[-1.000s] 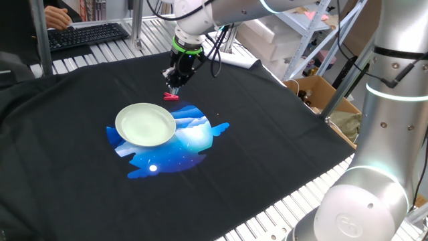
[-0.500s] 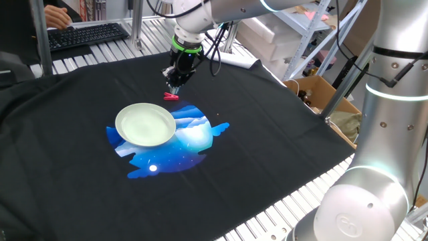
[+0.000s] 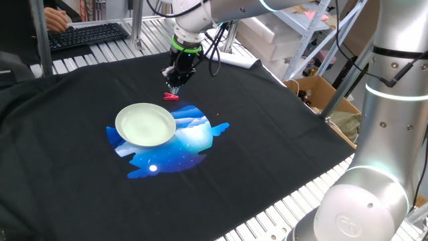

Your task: Use a clamp

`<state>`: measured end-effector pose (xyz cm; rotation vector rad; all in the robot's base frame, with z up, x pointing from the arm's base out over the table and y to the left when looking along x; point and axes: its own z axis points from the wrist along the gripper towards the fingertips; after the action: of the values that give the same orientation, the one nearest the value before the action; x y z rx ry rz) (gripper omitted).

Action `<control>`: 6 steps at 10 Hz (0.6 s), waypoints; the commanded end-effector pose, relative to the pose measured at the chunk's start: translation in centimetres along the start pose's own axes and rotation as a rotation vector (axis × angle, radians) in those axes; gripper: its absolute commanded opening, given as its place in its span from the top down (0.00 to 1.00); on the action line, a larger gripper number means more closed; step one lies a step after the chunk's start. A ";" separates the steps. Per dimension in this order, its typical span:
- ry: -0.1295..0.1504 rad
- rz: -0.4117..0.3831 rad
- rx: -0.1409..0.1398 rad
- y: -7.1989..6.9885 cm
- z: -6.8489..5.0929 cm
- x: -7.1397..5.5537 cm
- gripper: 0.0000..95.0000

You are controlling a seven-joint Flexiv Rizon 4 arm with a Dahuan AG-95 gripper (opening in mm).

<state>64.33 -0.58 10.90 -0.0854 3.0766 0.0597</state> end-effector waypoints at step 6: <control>-0.001 -0.021 0.007 0.0 0.0 0.0 1.00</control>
<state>64.42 -0.51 10.86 -0.1216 3.0711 0.0532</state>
